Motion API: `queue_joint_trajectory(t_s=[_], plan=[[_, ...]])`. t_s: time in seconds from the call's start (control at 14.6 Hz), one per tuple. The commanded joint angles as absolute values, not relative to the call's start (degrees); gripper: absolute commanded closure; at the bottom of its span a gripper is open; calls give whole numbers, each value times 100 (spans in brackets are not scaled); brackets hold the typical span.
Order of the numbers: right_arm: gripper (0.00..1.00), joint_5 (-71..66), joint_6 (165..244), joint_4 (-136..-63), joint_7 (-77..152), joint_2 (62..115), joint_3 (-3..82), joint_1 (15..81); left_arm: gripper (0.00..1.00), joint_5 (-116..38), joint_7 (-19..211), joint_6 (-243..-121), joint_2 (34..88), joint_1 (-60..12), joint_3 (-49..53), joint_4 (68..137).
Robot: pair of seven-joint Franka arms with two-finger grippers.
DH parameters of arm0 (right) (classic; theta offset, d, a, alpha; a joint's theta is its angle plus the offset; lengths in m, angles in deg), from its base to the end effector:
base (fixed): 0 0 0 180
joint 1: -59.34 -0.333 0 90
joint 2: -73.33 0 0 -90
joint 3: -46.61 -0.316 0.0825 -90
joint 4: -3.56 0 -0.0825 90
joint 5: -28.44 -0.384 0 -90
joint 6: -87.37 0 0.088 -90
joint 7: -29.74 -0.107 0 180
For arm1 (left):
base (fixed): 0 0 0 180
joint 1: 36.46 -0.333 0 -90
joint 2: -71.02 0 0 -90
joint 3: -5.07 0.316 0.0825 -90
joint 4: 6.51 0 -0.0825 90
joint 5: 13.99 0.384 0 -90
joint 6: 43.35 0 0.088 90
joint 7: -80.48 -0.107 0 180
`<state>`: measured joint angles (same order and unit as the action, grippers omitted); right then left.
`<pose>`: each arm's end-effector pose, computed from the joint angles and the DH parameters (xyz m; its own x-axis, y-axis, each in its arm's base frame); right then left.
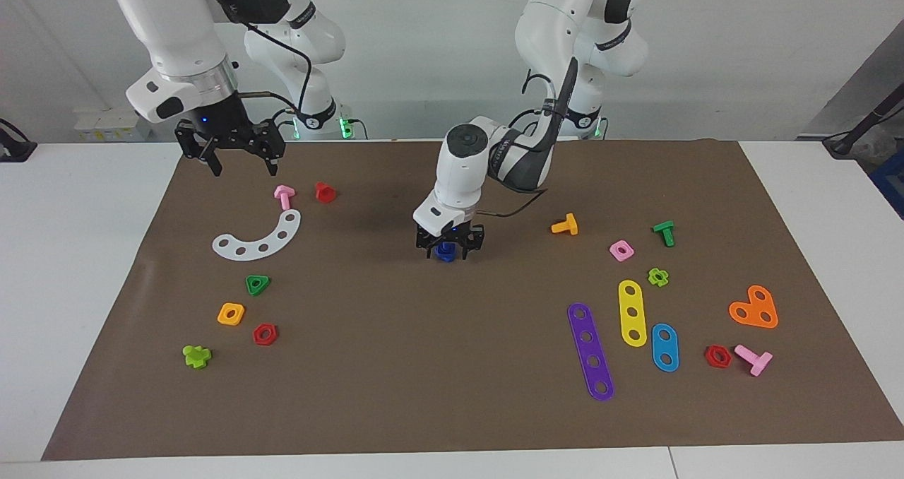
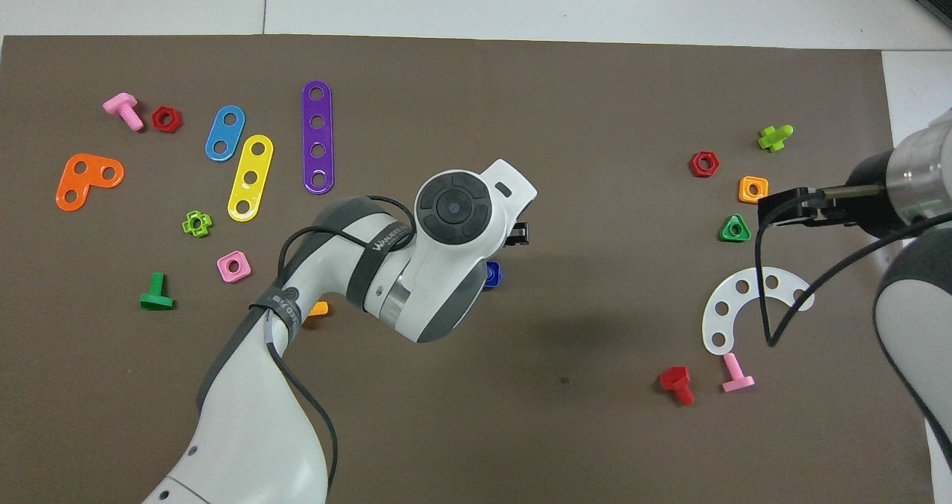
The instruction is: Unscrew and place screws in storage area
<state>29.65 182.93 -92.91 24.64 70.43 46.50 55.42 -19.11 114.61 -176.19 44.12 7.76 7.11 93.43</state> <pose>0.5453 0.0364 0.6073 0.9992 -0.0167 0.0364 -0.0173 -0.9997 0.0180 0.4954 -0.4542 0.3163 0.9949 -0.0848 0.0547 -0.0901 -0.9905 0.1040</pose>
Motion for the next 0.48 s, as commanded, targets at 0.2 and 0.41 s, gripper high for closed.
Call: queue_joint_trajectory(t_s=[0.2,0.41], plan=[[0,2941,18352,-9426,2412,6938,4608,5600,27,-1812,11396,-17676,4668,986,815,9773],[0,2941,18343,-9426,2394,6929,4608,5565,37,-1804,11379,-17554,4676,995,815,9747]])
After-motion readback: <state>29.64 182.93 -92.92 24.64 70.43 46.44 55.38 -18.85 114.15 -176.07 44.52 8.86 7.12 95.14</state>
